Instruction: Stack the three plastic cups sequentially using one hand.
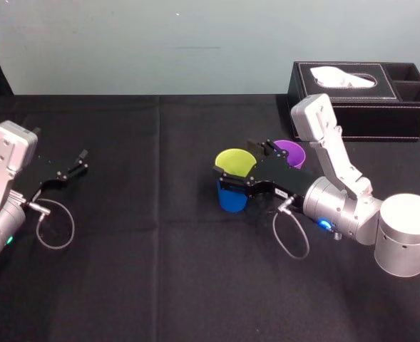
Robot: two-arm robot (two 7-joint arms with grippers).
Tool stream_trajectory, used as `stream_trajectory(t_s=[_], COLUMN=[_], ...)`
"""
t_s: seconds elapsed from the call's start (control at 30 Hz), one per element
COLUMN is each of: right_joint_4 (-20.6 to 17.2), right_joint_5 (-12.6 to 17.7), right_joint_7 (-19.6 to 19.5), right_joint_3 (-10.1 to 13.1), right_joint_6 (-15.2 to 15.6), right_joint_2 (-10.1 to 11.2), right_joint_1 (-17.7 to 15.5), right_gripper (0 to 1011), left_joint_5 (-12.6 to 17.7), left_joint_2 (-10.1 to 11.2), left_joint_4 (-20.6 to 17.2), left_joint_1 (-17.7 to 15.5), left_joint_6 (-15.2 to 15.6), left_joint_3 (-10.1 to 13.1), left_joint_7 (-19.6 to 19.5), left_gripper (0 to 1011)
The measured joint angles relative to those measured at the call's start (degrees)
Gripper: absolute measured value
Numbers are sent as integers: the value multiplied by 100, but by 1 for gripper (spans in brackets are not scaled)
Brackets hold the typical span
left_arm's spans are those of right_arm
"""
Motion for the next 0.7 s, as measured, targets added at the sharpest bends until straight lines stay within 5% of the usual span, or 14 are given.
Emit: stream_trajectory(t_s=[0.4, 0.7], right_joint_4=[-431, -917], right_joint_5=[84, 234], right_joint_7=[-19, -61], right_joint_3=[273, 676], right_joint_6=[-82, -282], right_joint_2=[155, 546], right_joint_1=[-242, -845], right_gripper=[1000, 1000], left_joint_5=[0, 0], left_joint_2=[0, 0], left_joint_4=[0, 0], left_joint_1=[0, 0], left_joint_6=[0, 0], left_joint_3=[0, 0], left_joint_7=[0, 0], left_gripper=[1011, 1011])
